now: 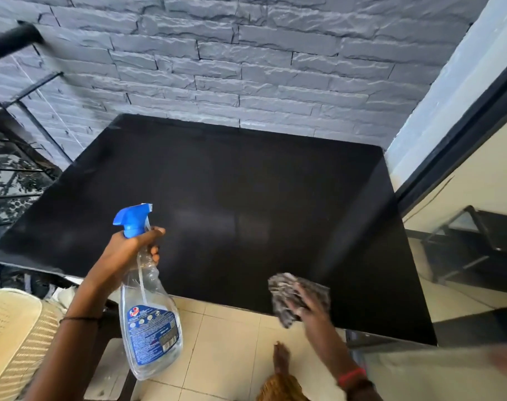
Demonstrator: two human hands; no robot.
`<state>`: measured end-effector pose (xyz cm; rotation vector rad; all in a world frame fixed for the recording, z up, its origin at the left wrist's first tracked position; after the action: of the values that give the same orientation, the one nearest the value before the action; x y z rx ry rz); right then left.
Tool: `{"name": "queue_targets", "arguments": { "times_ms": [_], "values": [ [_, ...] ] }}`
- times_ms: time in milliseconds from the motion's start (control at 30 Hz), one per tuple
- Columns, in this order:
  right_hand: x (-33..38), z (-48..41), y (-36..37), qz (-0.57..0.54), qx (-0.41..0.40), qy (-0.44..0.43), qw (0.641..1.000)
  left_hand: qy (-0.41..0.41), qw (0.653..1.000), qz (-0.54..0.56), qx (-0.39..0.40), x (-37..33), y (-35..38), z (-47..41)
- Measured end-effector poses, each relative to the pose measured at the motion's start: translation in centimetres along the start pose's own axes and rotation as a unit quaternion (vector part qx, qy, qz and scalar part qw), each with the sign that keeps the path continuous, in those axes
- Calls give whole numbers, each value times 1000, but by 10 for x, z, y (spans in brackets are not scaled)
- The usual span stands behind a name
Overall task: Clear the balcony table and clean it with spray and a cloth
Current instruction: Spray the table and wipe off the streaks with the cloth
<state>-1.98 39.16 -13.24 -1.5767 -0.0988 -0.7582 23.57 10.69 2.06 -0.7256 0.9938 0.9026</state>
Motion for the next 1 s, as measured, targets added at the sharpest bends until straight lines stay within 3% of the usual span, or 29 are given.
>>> {"name": "queue_targets", "arguments": {
  "times_ms": [200,333,500,567,667,833,1000],
  "values": [
    [-83,-39,-69,43,-23,123,991,1,1000,14,-25,1,-26,9],
    [-35,-126,-49,33,-35,109,993,-4,999,25,-25,3,-38,5],
    [101,-177,25,-10,-7,-28,1000,-1,999,27,-18,-4,-45,-13],
    [156,-162,55,-23,42,-83,995,-1,999,33,-21,-12,-49,-26],
    [188,-119,57,7,6,-176,984,11,999,37,-26,-28,-57,-48],
    [103,-79,50,81,72,-231,967,18,998,46,-35,-51,-78,-91],
    [22,-164,-21,81,57,-94,991,15,998,33,-48,-61,-93,-121]
  ]
}}
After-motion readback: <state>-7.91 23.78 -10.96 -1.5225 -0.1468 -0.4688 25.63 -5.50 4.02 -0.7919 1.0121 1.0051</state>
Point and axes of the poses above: each hand's wrist, its own z-axis away from the middle knuckle, its own y-axis out of the palm, x = y × z, the point moved 10 cm from there along -z, towards the middle knuckle, and after that the axes turned 1 degree about y, right-handed, at the moved point
